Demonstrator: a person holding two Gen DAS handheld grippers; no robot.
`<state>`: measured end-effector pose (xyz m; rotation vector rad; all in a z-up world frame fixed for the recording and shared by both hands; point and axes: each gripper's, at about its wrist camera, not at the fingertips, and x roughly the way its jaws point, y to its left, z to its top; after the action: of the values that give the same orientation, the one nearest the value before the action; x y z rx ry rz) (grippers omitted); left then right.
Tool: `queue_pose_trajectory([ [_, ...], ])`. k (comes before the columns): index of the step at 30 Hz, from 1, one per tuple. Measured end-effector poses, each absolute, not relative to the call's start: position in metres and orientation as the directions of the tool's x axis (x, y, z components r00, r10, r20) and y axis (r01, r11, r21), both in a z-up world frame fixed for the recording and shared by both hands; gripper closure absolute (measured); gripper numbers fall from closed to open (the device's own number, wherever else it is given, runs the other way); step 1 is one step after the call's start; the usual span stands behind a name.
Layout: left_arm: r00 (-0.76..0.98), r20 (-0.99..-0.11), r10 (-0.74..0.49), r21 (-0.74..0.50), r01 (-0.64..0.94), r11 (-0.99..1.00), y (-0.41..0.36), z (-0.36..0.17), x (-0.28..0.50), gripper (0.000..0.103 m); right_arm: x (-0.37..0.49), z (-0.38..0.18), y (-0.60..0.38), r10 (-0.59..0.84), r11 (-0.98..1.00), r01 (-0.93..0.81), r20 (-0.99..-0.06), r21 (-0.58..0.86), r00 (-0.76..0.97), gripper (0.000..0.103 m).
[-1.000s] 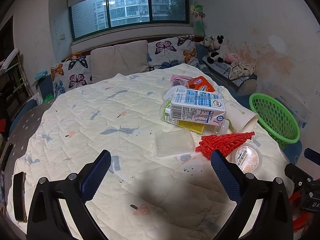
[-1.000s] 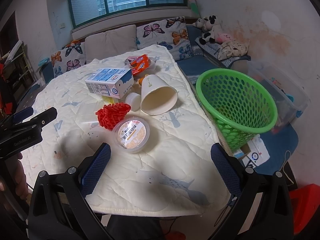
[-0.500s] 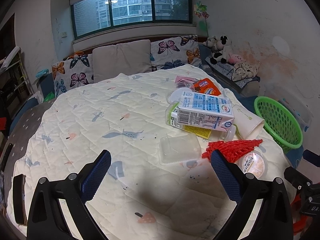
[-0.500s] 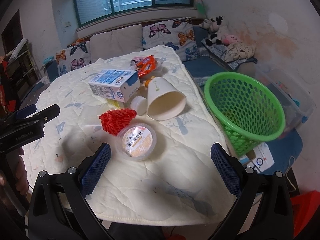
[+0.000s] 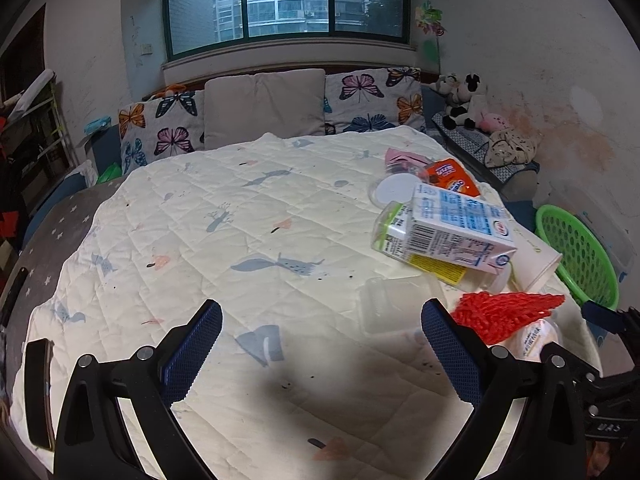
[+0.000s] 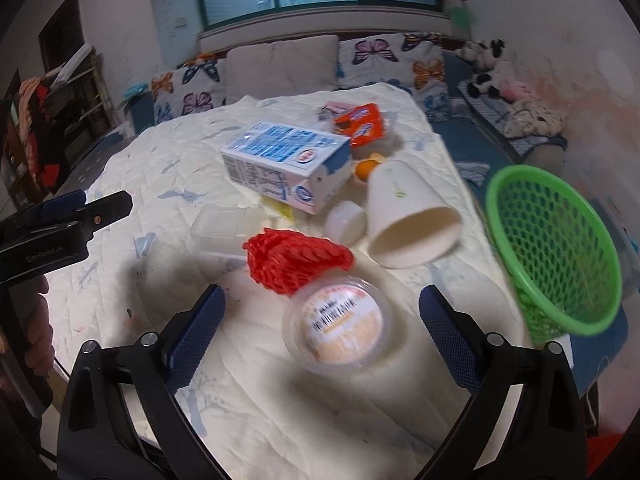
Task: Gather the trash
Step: 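Grasp the red mesh net with the right gripper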
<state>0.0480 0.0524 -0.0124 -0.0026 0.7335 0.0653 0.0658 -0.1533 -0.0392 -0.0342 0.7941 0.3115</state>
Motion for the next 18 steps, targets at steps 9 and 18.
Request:
queue_pose_trajectory([
  [9,0.727,-0.684,0.060,0.027,-0.056,0.998,0.060,-0.021,0.052,0.006,0.095,-0.055,-0.130,0.257,0.936,-0.350,-0.746,0.035,0.614,0.017],
  [18,0.708,-0.705,0.041,0.013,-0.045,0.999,0.062,-0.030,0.058,0.006,0.106,-0.065,-0.122,0.269,0.921,-0.389,-0.769,0.028,0.581,0.041],
])
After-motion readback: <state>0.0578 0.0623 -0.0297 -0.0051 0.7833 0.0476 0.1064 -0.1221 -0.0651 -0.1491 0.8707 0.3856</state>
